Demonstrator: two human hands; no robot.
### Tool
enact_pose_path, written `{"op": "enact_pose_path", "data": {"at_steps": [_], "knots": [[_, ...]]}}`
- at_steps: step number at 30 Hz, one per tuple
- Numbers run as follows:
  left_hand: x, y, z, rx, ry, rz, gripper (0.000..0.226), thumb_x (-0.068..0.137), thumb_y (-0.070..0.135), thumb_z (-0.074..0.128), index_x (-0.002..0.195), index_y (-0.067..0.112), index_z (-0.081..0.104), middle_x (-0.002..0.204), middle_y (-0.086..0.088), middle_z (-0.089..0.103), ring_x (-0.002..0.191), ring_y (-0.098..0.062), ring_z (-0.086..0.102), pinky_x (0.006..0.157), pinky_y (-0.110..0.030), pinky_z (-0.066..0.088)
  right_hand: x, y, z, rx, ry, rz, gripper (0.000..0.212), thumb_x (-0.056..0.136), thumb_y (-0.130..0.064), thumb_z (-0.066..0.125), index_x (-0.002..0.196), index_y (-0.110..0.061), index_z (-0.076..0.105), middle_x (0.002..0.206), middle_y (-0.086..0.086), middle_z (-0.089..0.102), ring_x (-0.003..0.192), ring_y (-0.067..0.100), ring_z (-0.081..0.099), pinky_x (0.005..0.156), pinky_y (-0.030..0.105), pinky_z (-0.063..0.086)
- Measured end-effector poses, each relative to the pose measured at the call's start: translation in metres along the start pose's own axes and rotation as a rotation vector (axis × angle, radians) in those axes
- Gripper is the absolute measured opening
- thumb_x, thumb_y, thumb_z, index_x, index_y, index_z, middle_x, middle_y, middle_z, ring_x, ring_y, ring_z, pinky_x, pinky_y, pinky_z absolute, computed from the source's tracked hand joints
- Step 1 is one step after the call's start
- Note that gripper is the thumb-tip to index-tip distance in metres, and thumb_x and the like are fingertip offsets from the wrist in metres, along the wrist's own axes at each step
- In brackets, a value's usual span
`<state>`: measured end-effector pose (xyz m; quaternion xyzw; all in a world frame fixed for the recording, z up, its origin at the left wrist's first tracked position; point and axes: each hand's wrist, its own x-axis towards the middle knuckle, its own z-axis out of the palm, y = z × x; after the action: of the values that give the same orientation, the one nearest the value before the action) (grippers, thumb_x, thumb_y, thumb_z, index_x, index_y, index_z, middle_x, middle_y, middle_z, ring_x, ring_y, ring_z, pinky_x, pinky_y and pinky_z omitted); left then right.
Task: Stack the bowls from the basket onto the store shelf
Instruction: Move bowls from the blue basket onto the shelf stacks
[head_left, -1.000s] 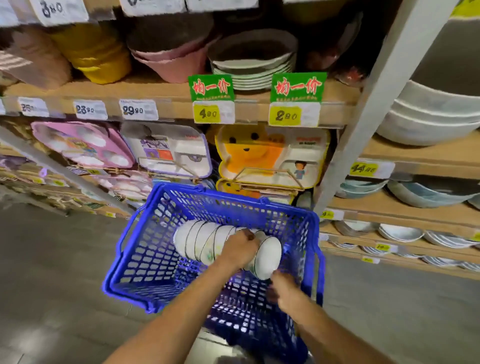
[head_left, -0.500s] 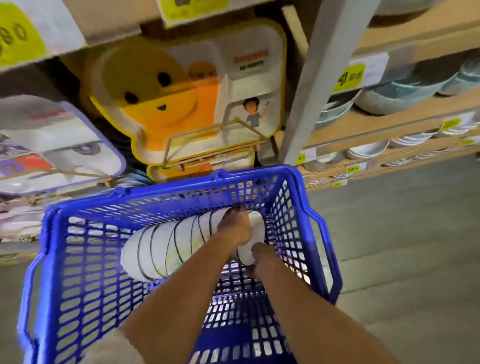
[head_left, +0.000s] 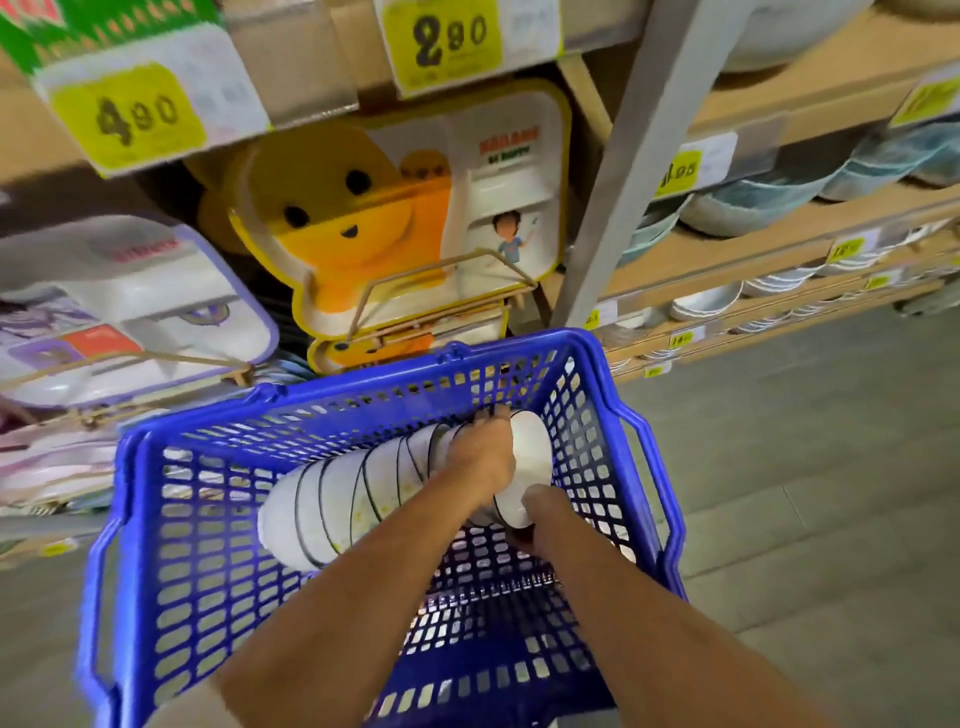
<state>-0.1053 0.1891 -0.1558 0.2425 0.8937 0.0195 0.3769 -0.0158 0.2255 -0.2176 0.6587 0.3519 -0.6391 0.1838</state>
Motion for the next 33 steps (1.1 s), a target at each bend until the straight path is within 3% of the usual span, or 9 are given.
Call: {"op": "enact_pose_path", "data": {"at_steps": [3, 5, 10, 14, 18, 22, 26, 30, 33], "knots": [[-0.021, -0.005, -0.018, -0.074, 0.019, 0.006, 0.059, 0.089, 0.001, 0.045, 0.144, 0.017, 0.033, 0.139, -0.016, 0.047, 0.123, -0.038, 0.051, 0.098, -0.043, 0.044, -0.020, -0.004, -0.005, -0.011, 0.023, -0.062, 0.038, 0.098, -0.007, 0.042, 0.135, 0.000, 0.046, 0.133, 0.024, 0.053, 0.113, 0.038, 0.056, 0.085, 0.048, 0.052], [-0.036, -0.012, -0.033, -0.165, 0.020, 0.037, 0.060, 0.088, 0.001, 0.044, 0.145, 0.016, 0.034, 0.137, -0.017, 0.050, 0.121, -0.038, 0.052, 0.098, -0.043, 0.046, -0.039, -0.010, -0.011, -0.065, 0.037, -0.128, 0.038, 0.097, -0.004, 0.044, 0.134, 0.006, 0.046, 0.130, 0.023, 0.055, 0.115, 0.037, 0.055, 0.096, 0.045, 0.048], [-0.085, -0.029, -0.081, -0.402, -0.037, 0.073, 0.061, 0.092, -0.001, 0.036, 0.149, 0.021, 0.032, 0.148, -0.007, 0.043, 0.126, -0.027, 0.048, 0.097, -0.035, 0.047, -0.094, -0.027, -0.028, -0.058, -0.054, -0.332, 0.034, 0.092, -0.006, 0.050, 0.124, 0.004, 0.055, 0.109, 0.018, 0.063, 0.091, 0.027, 0.055, 0.070, 0.031, 0.044], [-0.133, -0.037, -0.116, -0.653, 0.021, 0.140, 0.051, 0.089, -0.005, 0.036, 0.131, 0.020, 0.050, 0.120, -0.009, 0.060, 0.093, -0.021, 0.059, 0.062, -0.027, 0.051, -0.154, -0.044, -0.043, 0.054, -0.360, -0.464, 0.038, 0.082, -0.009, 0.056, 0.119, -0.014, 0.064, 0.115, 0.016, 0.067, 0.104, 0.036, 0.062, 0.077, 0.041, 0.053], [-0.176, -0.039, -0.149, -0.895, 0.080, 0.204, 0.053, 0.070, 0.001, 0.046, 0.118, 0.018, 0.061, 0.102, -0.009, 0.066, 0.089, -0.030, 0.063, 0.064, -0.032, 0.049, -0.211, -0.060, -0.054, 0.136, -0.556, -0.593, 0.051, 0.069, -0.010, 0.061, 0.119, -0.019, 0.068, 0.120, 0.017, 0.067, 0.112, 0.040, 0.060, 0.087, 0.052, 0.052], [-0.205, -0.019, -0.171, -1.066, 0.265, 0.238, 0.037, 0.090, -0.001, 0.043, 0.100, 0.027, 0.065, 0.086, 0.005, 0.065, 0.074, -0.015, 0.059, 0.045, -0.020, 0.046, -0.269, -0.074, -0.064, 0.219, -0.448, -0.700, 0.043, 0.080, -0.003, 0.047, 0.114, -0.016, 0.070, 0.107, 0.015, 0.072, 0.091, 0.034, 0.068, 0.069, 0.037, 0.058], [-0.235, 0.018, -0.178, -1.161, 0.485, 0.357, 0.036, 0.091, 0.005, 0.046, 0.114, 0.030, 0.058, 0.099, 0.020, 0.060, 0.087, -0.002, 0.055, 0.063, -0.026, 0.048, -0.324, -0.085, -0.085, 0.344, -0.396, -0.768, 0.042, 0.083, 0.000, 0.038, 0.112, -0.014, 0.065, 0.099, 0.013, 0.069, 0.084, 0.031, 0.063, 0.058, 0.030, 0.053], [-0.260, 0.071, -0.193, -1.360, 0.598, 0.409, 0.040, 0.089, 0.005, 0.042, 0.121, 0.022, 0.059, 0.112, 0.000, 0.063, 0.100, -0.020, 0.058, 0.076, -0.036, 0.048, -0.372, -0.093, -0.114, 0.439, -0.336, -0.834, 0.033, 0.083, 0.003, 0.039, 0.104, -0.007, 0.061, 0.095, 0.015, 0.064, 0.086, 0.033, 0.059, 0.066, 0.035, 0.049], [-0.277, 0.114, -0.207, -1.496, 0.619, 0.480, 0.036, 0.086, 0.002, 0.040, 0.104, 0.020, 0.066, 0.101, -0.001, 0.066, 0.091, -0.020, 0.060, 0.068, -0.032, 0.046, -0.401, -0.098, -0.150, 0.432, -0.273, -0.856, 0.020, 0.083, 0.001, 0.044, 0.095, -0.007, 0.058, 0.091, 0.014, 0.062, 0.083, 0.032, 0.058, 0.061, 0.032, 0.045]]}}
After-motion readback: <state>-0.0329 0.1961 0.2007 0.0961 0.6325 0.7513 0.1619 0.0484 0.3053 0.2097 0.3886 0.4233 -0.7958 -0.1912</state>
